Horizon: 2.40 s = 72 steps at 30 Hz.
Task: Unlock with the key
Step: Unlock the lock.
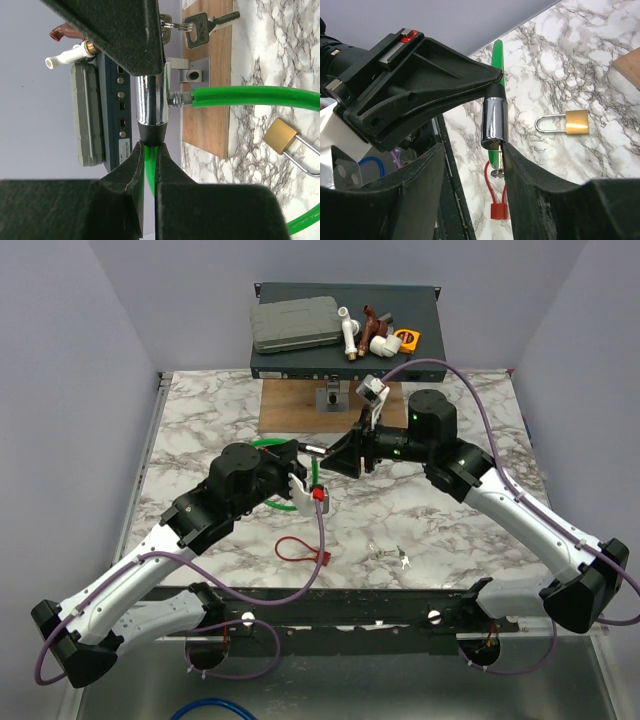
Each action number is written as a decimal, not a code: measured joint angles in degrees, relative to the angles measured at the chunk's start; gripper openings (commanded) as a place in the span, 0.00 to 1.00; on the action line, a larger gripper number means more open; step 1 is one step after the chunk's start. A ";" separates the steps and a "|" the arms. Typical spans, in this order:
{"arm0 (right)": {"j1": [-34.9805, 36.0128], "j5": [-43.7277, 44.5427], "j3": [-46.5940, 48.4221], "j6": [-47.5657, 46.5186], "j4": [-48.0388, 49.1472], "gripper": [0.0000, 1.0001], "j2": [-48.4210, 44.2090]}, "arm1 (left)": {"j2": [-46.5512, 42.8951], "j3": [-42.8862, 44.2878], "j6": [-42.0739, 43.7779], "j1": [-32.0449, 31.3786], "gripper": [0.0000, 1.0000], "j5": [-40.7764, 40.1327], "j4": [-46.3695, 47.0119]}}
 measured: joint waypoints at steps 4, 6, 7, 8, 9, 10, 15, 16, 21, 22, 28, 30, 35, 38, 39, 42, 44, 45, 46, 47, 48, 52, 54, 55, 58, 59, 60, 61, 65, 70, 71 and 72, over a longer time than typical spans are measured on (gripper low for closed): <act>0.00 0.00 1.44 -1.27 -0.94 0.53 1.70 | 0.00 0.50 -0.02 0.26 0.00 -0.50 -1.29; 0.00 0.04 1.84 -1.84 -1.33 0.53 2.29 | -0.02 0.68 -0.02 0.37 0.00 -0.52 -2.08; 0.00 0.11 2.08 -2.25 -1.64 0.53 2.60 | -0.04 0.70 -0.02 0.39 0.00 -0.55 -2.36; 0.00 0.26 2.38 -2.64 -2.08 0.53 2.95 | -0.07 0.70 -0.02 0.42 0.00 -0.55 -2.58; 0.00 0.48 2.78 -2.99 -2.56 0.53 3.32 | -0.09 0.70 -0.02 0.44 0.00 -0.55 -2.71; 0.00 0.83 3.02 -3.45 -2.84 0.53 3.63 | -0.11 0.70 -0.02 0.44 0.00 -0.57 -2.84; 0.04 4.44 3.39 -6.05 -3.19 0.52 4.55 | -0.42 0.70 -0.02 -0.28 0.00 1.49 -2.93; 0.04 5.18 3.41 -6.45 -3.34 0.51 4.55 | -0.46 0.70 0.00 -0.39 0.00 1.66 -2.93; 0.68 7.17 3.54 -8.07 -3.45 0.44 4.37 | -0.48 0.70 0.04 -0.33 0.00 1.70 -2.93; 0.72 7.15 3.54 -8.22 -3.45 0.43 4.37 | -0.48 0.70 0.04 -0.33 0.00 1.70 -2.93; 0.68 3.21 3.58 -8.37 -3.45 0.30 4.44 | -0.48 0.72 -0.11 -0.33 0.00 2.21 -2.93; 0.68 0.57 3.58 -8.37 -3.43 0.24 4.63 | -0.42 1.09 -0.76 -0.35 0.00 2.78 -3.13; 0.00 -4.02 3.58 -8.28 -3.32 0.09 4.96 | 1.22 6.01 -5.11 -0.39 0.00 4.17 -9.31; -0.13 -5.25 3.43 -8.24 -3.08 0.05 4.90 | 2.73 9.51 -9.05 -0.39 0.07 4.90 -13.55; -0.13 -5.44 3.23 -8.24 -2.93 0.04 4.74 | 3.19 10.58 -9.90 -0.39 0.14 5.07 -14.99; -0.07 -6.01 1.99 -8.20 -2.60 0.01 3.80 | 3.85 12.20 -13.25 -0.39 0.44 6.36 -17.59; 0.04 -6.05 0.87 -8.39 -2.54 0.01 2.89 | 4.68 13.97 -15.72 -0.35 0.63 7.63 -19.54; 0.04 -6.01 0.17 -8.59 -2.75 0.01 2.40 | 5.40 15.56 -17.09 0.09 0.68 8.46 -20.52; 0.04 -5.99 -0.17 -8.81 -2.86 0.01 2.14 | 5.97 16.90 -18.38 0.44 0.71 9.22 -21.62; 0.04 -6.01 -0.46 -9.05 -3.04 0.01 1.92 | 6.88 18.93 -19.87 1.53 0.75 10.60 -22.97; 0.04 -6.01 -0.59 -9.33 -3.19 0.01 1.75 | 7.54 20.44 -21.03 2.62 0.77 11.50 -23.93; 0.04 -6.05 -0.68 -10.38 -3.87 0.01 0.90 | 11.28 26.97 -26.38 9.99 0.82 17.53 -28.65; 0.04 -6.16 -0.68 -10.80 -4.15 0.01 0.39 | 13.44 29.68 -28.17 13.31 0.87 21.64 -32.44; 0.04 -6.23 -0.68 -10.93 -4.26 0.01 0.28 | 14.25 30.49 -28.57 14.03 0.89 23.28 -34.07; 0.04 -6.93 -0.68 -11.37 -4.39 0.01 0.20 | 16.46 31.19 -29.53 14.34 0.91 29.07 -38.84; 0.04 -7.08 -0.68 -11.39 -4.50 0.01 0.20 | 16.90 30.88 -29.86 14.36 0.91 30.60 -39.85; 0.07 -7.23 -0.68 -11.41 -4.59 0.01 0.20 | 17.11 30.51 -30.10 14.34 0.91 31.85 -40.46; 0.13 -7.34 -0.66 -11.41 -4.63 0.01 0.20 | 17.31 29.94 -30.53 14.36 0.91 33.20 -40.98; 0.50 -7.63 -0.63 -11.39 -4.72 0.01 0.20 | 18.08 28.74 -31.39 14.99 0.87 38.71 -43.19; 1.25 -7.91 -0.28 -11.37 -4.61 0.01 0.20 | 19.26 27.58 -31.65 15.56 0.72 42.91 -43.71; 1.44 -7.91 -0.22 -11.34 -4.59 0.01 0.20 | 19.67 27.58 -31.69 15.72 0.68 43.85 -43.85; 1.57 -7.93 -0.22 -11.32 -4.48 0.01 0.20 | 20.02 27.58 -31.74 15.74 0.65 44.52 -43.91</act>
